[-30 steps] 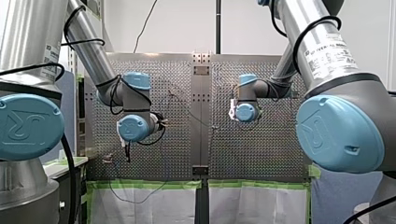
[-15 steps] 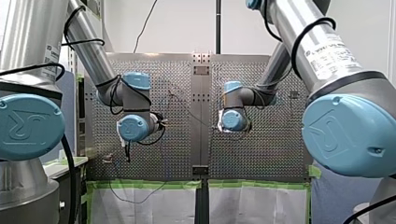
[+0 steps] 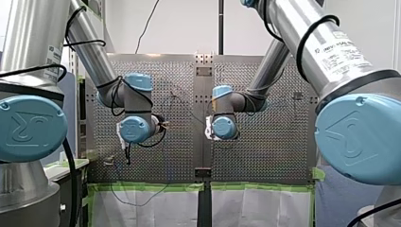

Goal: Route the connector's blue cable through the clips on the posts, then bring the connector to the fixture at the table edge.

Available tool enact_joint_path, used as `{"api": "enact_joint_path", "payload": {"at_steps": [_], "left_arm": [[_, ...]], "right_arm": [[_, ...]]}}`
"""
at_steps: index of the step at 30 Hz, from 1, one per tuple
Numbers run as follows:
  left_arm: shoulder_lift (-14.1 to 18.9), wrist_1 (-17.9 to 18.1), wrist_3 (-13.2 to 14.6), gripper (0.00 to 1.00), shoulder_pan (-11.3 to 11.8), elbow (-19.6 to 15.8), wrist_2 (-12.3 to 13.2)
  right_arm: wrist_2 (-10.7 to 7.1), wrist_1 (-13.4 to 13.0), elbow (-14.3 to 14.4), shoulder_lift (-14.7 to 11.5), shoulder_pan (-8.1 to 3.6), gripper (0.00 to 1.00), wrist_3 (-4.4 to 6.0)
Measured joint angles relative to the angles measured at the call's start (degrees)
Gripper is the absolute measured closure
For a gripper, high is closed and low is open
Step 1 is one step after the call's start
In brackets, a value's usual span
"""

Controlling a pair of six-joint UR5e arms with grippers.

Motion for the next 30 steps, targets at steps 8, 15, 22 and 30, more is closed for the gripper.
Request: {"api": "enact_joint_path", "payload": {"at_steps": [8, 15, 22, 30], "left_arm": [[0.0, -1.8, -0.7, 0.0, 0.9, 0.0, -1.0], [0.0, -3.9, -1.4, 0.0, 2.1, 0.4, -0.4], [0.0, -4.6, -1.5, 0.0, 3.4, 0.5, -0.3], [0.0, -4.6, -1.5, 0.0, 4.6, 0.8, 0.7]], "right_arm": [[0.45, 0.2, 0.8, 0.0, 3.73, 0.02, 0.28], [0.5, 0.0, 1.8, 0.0, 4.91, 0.02, 0.49], [-0.65, -2.1, 4.6, -0.3, 1.92, 0.02, 1.67], [-4.47, -5.0, 6.9, -0.4, -2.03, 0.02, 0.04]]}}
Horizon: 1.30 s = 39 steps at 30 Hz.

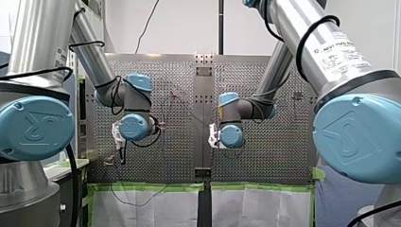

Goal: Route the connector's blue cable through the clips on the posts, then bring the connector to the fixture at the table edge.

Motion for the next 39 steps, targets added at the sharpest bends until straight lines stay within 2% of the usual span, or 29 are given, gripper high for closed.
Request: {"api": "enact_joint_path", "payload": {"at_steps": [2, 4, 8, 11, 18, 20, 23, 32, 39], "left_arm": [[0.0, 0.0, 0.0, 0.0, 0.2, 0.0, 0.3], [0.0, 0.0, 0.0, 0.0, 0.3, 0.0, 0.6], [0.0, -0.3, 0.0, 0.0, 0.6, 0.0, 1.4], [0.0, -0.6, 0.0, 0.0, 0.8, 0.0, 2.1], [0.0, -1.5, 0.0, 0.0, 1.1, 0.0, 3.0], [0.0, -1.6, 0.0, 0.0, 1.1, 0.0, 3.3], [0.0, -1.6, 0.0, 0.0, 1.2, 0.0, 3.5], [0.0, -1.2, 0.1, 0.0, 1.7, 0.0, 3.6], [0.0, -0.7, 0.3, 0.0, 2.0, 0.0, 3.4]], "right_arm": [[-1.02, -0.2, 0.1, 0.0, -0.57, 0.02, -0.6], [-1.91, -0.3, 0.1, 0.0, -0.66, 0.02, -1.24], [-3.85, -0.5, 0.1, 0.0, 0.02, 0.02, -2.87], [-5.22, -0.7, 0.1, 0.0, 0.91, 0.02, -3.38], [-8.7, -1.9, 0.1, 0.0, 4.13, 0.02, -3.29], [-9.84, -2.3, 0.1, 0.0, 5.22, 0.02, -2.91], [-11.33, -2.5, 0.1, 0.0, 6.07, 0.02, -2.32], [-15.33, -3.0, 0.1, 0.0, 6.27, 0.02, -2.09], [-15.94, -3.4, 0.1, 0.1, 6.49, 0.02, -2.39]]}}
